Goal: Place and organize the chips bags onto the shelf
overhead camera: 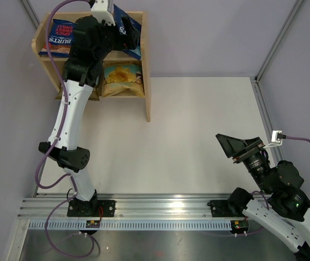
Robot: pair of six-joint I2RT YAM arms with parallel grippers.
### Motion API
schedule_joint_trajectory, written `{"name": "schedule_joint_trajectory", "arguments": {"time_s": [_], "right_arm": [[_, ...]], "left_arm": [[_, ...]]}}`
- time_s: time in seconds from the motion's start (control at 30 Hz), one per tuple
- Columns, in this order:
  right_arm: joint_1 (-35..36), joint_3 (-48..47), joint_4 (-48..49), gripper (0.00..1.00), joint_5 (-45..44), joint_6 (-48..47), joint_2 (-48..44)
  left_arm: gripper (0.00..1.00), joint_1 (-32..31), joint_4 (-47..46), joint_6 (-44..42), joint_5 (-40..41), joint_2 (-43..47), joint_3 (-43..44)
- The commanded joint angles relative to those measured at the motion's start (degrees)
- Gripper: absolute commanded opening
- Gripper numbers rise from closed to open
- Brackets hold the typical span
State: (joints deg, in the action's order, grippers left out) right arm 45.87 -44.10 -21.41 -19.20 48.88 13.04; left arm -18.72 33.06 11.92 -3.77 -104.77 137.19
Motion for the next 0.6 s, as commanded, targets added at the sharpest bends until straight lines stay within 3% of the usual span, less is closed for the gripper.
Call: {"name": "schedule_joint_trajectory", "arguments": {"time_s": [0.0, 0.23, 0.4, 0.57], "right_arm": [[0.5, -0.1, 2.6, 0.75, 0.6, 0.1, 0.4], [0.5, 0.2, 2.9, 0.75, 0.7, 0.1, 0.9], [0.5, 0.1, 2.5, 0.75, 1.2, 0.1, 0.9], [0.5, 0.6, 3.0, 0.75, 1.1, 0.1, 0.9]], "left_arm": [[0.99, -0.2, -5.1, -3.5, 2.5, 1.9, 0.9], [0.99, -0.3, -5.9, 0.1, 1.9, 3.3, -1.7], [0.99, -0.4, -2.0, -1.6, 3.0, 1.9, 2.8], [0.99, -0.6, -4.0, -1.7, 3.1, 4.3, 0.2]]}}
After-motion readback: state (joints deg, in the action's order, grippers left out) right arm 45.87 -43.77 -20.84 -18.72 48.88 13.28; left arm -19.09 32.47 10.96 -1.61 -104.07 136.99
